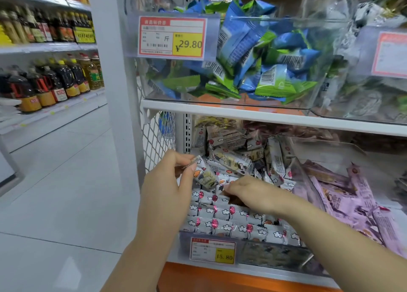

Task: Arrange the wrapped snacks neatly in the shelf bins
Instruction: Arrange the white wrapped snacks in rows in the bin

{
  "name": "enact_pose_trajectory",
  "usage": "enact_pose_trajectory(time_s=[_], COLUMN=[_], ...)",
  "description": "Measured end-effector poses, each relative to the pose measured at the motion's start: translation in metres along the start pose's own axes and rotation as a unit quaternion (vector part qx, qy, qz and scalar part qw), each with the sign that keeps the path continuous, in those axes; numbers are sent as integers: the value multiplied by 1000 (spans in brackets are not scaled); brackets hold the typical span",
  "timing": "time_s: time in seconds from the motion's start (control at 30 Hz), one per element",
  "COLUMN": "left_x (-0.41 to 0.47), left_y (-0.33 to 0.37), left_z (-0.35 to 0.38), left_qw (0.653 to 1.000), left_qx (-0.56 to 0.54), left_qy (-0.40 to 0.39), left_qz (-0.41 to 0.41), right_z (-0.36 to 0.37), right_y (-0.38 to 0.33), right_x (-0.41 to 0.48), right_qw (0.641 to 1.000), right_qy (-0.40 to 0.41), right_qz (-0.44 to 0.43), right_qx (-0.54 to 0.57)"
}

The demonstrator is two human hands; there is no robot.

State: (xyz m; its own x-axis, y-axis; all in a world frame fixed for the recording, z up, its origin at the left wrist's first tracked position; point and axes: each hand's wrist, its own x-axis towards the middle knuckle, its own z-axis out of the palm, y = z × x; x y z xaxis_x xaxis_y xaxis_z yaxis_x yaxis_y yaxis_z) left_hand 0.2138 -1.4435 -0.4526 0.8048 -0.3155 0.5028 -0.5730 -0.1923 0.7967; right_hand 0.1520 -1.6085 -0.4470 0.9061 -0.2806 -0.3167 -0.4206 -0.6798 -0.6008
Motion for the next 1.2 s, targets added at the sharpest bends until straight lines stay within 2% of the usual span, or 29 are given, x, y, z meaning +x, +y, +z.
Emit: enact_pose_trajectory(time_s=[0.17, 0.37, 0.43, 0.57, 0.67, 0.87, 1.2], left_x=[-2, -3, -2, 1, 5, 34, 52], left_y=[-1, 0, -1, -7, -11, -6, -20], left_z=[6, 20, 27, 38, 44, 49, 60], left_qw=[1000, 997, 996, 988, 967, 917, 825], left_qx=[6, 12, 21, 77, 180, 300, 419], left_qy=[-12, -50, -58, -102, -142, -239, -345], left_qz=[20, 62, 67, 82, 114, 110, 156], right_z=[-16, -36, -35, -34, -35, -37, -36], right_y=[17, 38, 43, 51, 52, 53, 54], right_x=[-8, -29, -35, -41, -38, -36, -31], right_qw=[990, 981, 982, 993, 995, 995, 997], right_qy=[-27, 34, 65, 97, 91, 77, 65], right_qz=[18, -29, -44, -56, -48, -61, -45], right_qx=[136, 189, 170, 21, 0, -6, 5])
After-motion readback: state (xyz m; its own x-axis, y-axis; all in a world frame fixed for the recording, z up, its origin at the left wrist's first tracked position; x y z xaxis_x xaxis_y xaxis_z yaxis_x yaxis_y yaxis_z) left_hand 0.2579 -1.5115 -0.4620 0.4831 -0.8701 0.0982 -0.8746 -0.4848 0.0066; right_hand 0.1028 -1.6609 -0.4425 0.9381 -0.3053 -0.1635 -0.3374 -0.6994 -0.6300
